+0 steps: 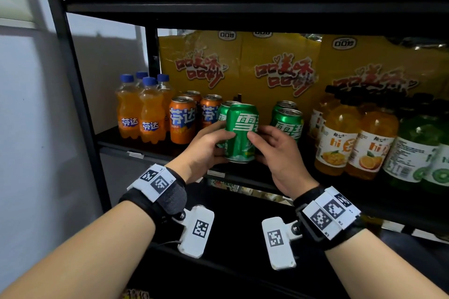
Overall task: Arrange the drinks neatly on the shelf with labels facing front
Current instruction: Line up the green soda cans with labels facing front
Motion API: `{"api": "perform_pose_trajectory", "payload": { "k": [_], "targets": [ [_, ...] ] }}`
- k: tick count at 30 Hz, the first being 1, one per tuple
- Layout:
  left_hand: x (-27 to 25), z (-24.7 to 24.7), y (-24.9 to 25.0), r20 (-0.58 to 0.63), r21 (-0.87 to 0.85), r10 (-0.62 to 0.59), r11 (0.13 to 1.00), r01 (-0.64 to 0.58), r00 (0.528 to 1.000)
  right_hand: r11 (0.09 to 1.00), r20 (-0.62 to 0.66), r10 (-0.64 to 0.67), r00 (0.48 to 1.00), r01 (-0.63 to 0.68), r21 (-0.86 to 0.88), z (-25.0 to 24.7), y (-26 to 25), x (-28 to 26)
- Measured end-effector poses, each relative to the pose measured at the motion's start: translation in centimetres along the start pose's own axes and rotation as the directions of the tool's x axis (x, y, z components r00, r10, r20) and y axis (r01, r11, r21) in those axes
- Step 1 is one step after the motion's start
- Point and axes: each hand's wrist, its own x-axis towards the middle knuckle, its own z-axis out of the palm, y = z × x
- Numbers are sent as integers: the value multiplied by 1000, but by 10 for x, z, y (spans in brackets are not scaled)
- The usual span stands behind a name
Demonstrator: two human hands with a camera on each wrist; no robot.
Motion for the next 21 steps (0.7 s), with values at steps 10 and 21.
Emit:
{"api": "perform_pose_trajectory", "payload": {
  "k": [10, 21],
  "targets": [
    [-2, 4, -6, -69, 33, 102, 994, -99, 992, 998, 43, -57, 997, 57, 0, -2, 5, -1],
    [0, -1, -3, -26, 53, 104, 993, -103, 994, 998, 36, -33, 999, 31, 52, -2, 4, 1]
  ]
}}
